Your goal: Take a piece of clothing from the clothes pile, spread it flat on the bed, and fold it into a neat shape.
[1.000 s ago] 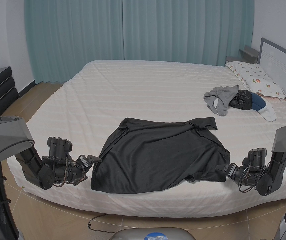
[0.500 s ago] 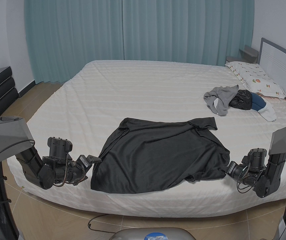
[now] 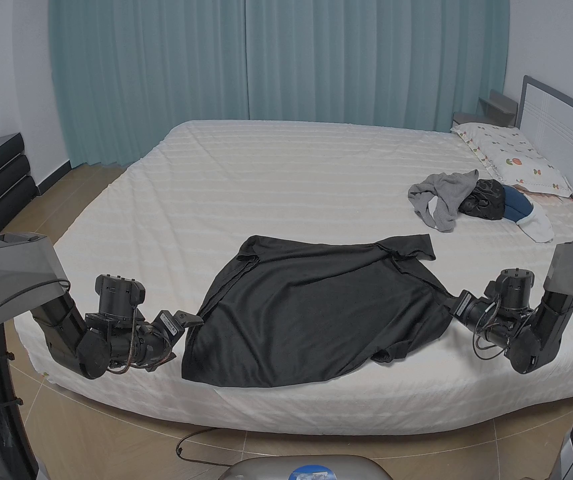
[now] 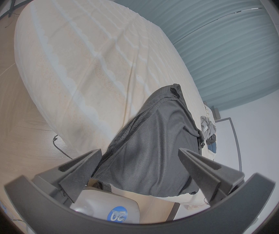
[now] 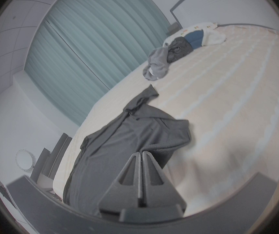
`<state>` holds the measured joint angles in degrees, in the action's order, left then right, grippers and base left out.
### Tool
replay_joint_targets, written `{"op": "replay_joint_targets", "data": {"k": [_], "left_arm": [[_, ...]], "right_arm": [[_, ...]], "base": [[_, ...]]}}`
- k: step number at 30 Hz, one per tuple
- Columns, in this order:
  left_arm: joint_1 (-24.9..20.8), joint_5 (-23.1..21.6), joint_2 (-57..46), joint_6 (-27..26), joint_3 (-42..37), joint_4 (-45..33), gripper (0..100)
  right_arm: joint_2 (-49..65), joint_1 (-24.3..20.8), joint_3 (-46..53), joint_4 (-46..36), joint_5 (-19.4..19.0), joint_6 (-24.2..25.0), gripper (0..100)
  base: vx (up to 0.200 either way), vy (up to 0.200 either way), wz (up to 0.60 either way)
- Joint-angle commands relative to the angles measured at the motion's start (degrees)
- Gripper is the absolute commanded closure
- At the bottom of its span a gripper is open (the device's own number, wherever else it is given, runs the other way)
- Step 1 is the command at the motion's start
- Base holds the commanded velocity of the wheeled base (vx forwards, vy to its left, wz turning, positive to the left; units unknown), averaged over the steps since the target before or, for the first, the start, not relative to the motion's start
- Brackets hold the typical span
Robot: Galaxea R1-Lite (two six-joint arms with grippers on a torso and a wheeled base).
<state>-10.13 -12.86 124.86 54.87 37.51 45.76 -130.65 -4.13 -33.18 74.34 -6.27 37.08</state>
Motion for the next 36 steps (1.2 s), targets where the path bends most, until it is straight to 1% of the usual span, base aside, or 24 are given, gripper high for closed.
{"op": "replay_joint_targets", "data": {"k": [1,4,6,7,8,13,15,16,18,22,23,27,30,33,36], "left_arm": [[0.02,0.03,0.04,0.06,0.02,0.03,0],[0.11,0.03,0.04,0.06,0.02,0.03,0],[0.11,0.03,0.04,0.06,0.11,0.03,0],[0.11,0.03,0.04,0.06,0.11,0.03,0],[0.11,0.03,0.04,0.06,0.11,0.03,0],[0.11,0.03,0.04,0.06,0.02,0.03,0],[0.11,0.03,0.04,0.15,0.02,0.03,0],[0.11,0.03,0.04,0.15,0.02,0.03,0],[0.02,0.03,0.04,0.06,0.11,0.03,0],[0.11,0.03,0.04,0.15,0.11,0.03,0],[0.02,0.03,0.04,0.06,0.11,0.03,0],[0.11,0.03,0.04,0.06,0.11,0.03,0],[0.02,0.03,0.04,0.06,0.11,0.03,0],[0.11,0.03,0.04,0.15,0.11,0.03,0],[0.11,0.03,0.04,0.15,0.11,0.03,0]], "right_arm": [[0.74,-0.97,-9.80,-5.78,1.52,-0.17,100],[-0.40,-1.49,-15.95,-10.97,2.75,-0.08,100],[-1.28,-1.84,-18.41,-12.20,3.98,-0.08,100],[-3.30,-2.28,-22.01,-13.34,5.65,-0.17,100],[-4.09,-2.28,-23.33,-13.61,6.09,-0.17,100],[-8.40,-3.16,-30.71,-17.39,6.79,-0.52,100],[-11.65,-3.34,-36.08,-20.11,8.55,-0.52,100],[-13.67,-3.69,-38.89,-21.16,10.13,-0.52,100],[-16.04,-3.87,-42.23,-21.87,11.63,-0.61,100],[-18.33,-3.95,-45.48,-22.66,11.45,-0.78,100],[-18.86,-3.95,-46.18,-23.01,11.45,-0.70,0],[-20.26,-3.95,-46.18,-22.39,11.36,-0.78,0],[-16.83,-3.43,-42.05,-22.04,10.57,-0.52,0],[-10.42,-1.93,-36.69,-21.08,4.68,-0.08,0],[-5.14,-0.44,-31.15,-21.08,0.64,0.01,0]], "base": [[0.000,0.000,0.00],[0.000,0.000,0.00],[0.000,0.000,0.00],[0.000,0.000,0.00],[0.000,0.000,0.00],[0.000,0.000,0.00],[0.000,0.000,0.00],[0.000,0.000,0.00],[0.000,0.000,0.00],[0.000,0.000,0.00],[0.000,0.000,0.00],[0.000,0.000,0.00],[0.000,0.000,0.00],[0.000,0.000,0.00],[0.000,0.000,0.00]]}}
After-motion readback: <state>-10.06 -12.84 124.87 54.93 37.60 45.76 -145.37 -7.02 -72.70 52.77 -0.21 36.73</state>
